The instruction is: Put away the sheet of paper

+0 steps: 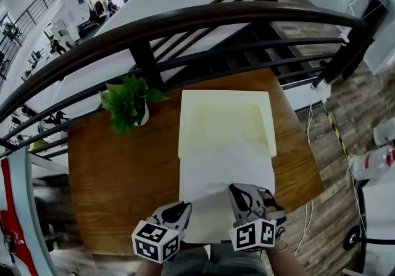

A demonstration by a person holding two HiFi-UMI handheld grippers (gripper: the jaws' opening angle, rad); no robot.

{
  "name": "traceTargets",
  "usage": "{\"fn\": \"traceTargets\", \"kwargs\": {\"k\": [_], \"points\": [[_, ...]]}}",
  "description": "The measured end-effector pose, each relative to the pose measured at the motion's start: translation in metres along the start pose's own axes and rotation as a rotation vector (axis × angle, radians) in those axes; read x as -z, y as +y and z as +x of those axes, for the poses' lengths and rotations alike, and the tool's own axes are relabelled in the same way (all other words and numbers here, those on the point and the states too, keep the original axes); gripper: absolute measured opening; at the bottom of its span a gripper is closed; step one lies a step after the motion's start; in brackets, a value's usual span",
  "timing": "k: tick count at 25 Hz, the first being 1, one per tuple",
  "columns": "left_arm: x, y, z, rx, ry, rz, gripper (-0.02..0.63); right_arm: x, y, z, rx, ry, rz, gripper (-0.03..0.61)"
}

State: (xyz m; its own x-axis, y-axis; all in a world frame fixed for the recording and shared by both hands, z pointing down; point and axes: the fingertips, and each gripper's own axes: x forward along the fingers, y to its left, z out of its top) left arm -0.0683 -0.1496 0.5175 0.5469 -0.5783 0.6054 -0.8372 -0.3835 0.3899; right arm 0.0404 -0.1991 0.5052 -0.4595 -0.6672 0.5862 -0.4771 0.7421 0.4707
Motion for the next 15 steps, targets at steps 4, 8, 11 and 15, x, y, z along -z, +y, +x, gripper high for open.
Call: {"fn": "traceTargets", "kwargs": {"k": [4, 8, 11, 15], "points": [[-0.002, -0.002, 0.006, 0.000, 0.002, -0.005, 0.032, 0.001, -0.003, 0.008, -0.011, 0.005, 0.004, 0.031], [-0.004, -0.003, 0.013, 0.001, -0.001, -0.013, 0.032, -0.001, -0.002, 0.018, -0.026, 0.002, 0.014, 0.031], [-0.004, -0.001, 0.019, -0.001, -0.002, -0.023, 0.032, -0.004, -0.003, 0.025, -0.030, 0.001, 0.020, 0.031], [-0.007, 0.001, 0.024, -0.004, -0.003, -0.033, 0.032, -0.003, -0.007, 0.037, -0.029, 0.016, 0.026, 0.032]]}}
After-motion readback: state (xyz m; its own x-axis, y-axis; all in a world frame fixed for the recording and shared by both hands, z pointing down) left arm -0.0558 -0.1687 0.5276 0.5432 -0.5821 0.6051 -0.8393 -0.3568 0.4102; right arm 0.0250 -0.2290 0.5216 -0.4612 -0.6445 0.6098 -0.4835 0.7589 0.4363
